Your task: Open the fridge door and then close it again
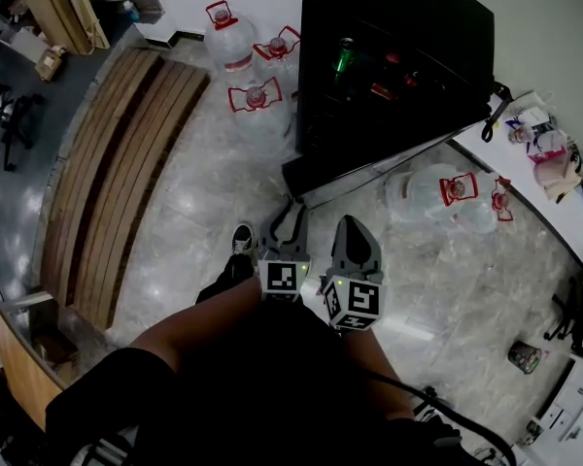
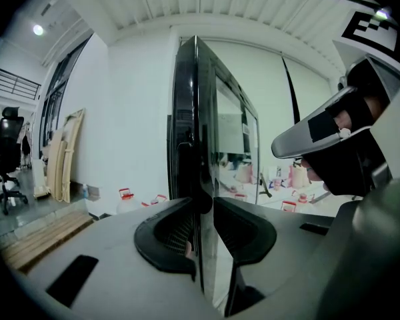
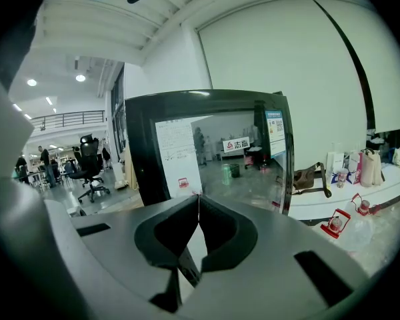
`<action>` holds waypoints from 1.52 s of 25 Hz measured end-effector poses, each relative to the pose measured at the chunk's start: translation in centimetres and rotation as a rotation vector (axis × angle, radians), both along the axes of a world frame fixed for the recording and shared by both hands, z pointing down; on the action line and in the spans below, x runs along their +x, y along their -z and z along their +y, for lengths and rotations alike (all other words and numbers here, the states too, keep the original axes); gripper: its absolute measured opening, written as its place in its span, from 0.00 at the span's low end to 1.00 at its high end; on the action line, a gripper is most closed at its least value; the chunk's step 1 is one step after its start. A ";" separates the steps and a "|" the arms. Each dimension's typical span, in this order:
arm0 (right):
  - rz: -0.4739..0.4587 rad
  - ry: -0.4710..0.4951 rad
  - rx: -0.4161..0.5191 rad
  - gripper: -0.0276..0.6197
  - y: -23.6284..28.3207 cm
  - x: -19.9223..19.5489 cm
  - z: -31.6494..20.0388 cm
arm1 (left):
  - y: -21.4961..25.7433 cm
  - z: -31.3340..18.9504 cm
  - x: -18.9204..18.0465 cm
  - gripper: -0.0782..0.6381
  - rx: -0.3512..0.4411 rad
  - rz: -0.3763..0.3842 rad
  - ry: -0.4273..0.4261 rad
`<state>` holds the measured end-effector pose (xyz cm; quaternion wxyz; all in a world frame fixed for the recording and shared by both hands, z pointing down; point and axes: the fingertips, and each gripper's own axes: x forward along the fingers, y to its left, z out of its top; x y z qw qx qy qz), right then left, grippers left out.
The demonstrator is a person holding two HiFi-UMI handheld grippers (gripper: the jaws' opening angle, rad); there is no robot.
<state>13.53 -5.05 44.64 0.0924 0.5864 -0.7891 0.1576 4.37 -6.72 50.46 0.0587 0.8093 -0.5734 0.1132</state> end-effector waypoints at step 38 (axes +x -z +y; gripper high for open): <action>0.029 -0.143 -0.070 0.07 -1.6 -1.0 -7.7 | -0.9 -19.8 -5.5 0.27 -0.023 0.005 -0.260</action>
